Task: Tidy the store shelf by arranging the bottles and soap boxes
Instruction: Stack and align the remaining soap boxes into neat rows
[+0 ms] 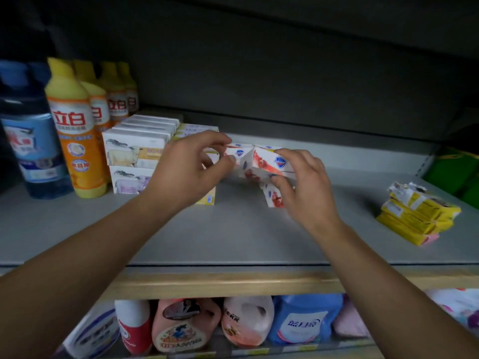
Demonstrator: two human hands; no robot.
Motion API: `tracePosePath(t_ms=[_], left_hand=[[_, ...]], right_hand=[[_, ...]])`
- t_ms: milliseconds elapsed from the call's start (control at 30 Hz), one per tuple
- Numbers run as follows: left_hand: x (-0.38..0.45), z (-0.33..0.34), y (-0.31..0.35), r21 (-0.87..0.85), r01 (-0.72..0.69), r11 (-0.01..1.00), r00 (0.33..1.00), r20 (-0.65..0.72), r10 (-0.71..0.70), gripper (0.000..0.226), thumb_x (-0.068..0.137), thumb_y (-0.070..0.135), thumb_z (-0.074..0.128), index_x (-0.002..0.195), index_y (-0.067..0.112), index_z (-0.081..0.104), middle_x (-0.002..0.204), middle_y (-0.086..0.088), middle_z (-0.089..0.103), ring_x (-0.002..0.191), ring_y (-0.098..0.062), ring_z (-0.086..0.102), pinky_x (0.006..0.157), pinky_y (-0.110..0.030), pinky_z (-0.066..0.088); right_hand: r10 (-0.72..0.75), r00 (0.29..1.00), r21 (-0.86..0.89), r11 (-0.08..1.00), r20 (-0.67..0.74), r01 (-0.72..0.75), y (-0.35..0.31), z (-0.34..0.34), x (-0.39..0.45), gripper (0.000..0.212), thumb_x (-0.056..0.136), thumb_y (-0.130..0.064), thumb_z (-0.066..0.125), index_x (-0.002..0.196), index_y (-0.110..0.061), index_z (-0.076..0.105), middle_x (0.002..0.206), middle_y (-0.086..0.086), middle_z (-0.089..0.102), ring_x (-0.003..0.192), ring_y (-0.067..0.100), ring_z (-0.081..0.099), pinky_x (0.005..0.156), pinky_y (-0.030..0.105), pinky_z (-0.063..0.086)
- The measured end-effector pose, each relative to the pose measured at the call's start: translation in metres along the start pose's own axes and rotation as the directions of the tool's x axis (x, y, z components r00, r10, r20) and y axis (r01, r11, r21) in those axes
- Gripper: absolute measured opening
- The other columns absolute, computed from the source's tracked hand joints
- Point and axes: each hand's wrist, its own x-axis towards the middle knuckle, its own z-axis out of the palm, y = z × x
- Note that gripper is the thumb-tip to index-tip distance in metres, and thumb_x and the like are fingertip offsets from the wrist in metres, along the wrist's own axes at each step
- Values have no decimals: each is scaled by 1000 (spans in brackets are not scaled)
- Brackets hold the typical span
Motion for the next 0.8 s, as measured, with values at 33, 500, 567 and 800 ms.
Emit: tracePosePath(t_ms=[33,500,567,800], left_hand=[[6,-6,-6,174,-63,983,997,-20,68,34,83,38,68,116,27,67,103,13,69,80,-7,65,72,-16,48],[14,5,-83,634,-131,762,991,96,90,66,73,61,60,127,23,61,127,0,63,122,-28,54,116,-59,14],[14,7,-85,622,-131,772,991,74,109,65,72,59,61,125,23,63,125,0,64,120,-28,55,115,-60,15],[15,12,-89,588,-125,799,990,26,136,63,71,57,66,122,20,65,120,-1,65,115,-30,56,114,-60,17]], right_hand=[[7,1000,-9,1000,-2,-7,2,0,11,42,88,-20,67,130,-18,58,124,0,58,110,22,48,84,14,26],[53,944,-243,970,325,29,25,83,129,43,94,-25,61,136,-20,51,129,4,56,111,23,56,89,34,46],[81,915,-312,949,395,51,27,102,141,43,94,-26,59,136,-20,51,128,6,57,109,26,56,90,37,48],[64,874,-439,881,482,177,27,145,164,40,93,-29,60,131,-16,53,126,13,61,113,33,57,92,38,43]])
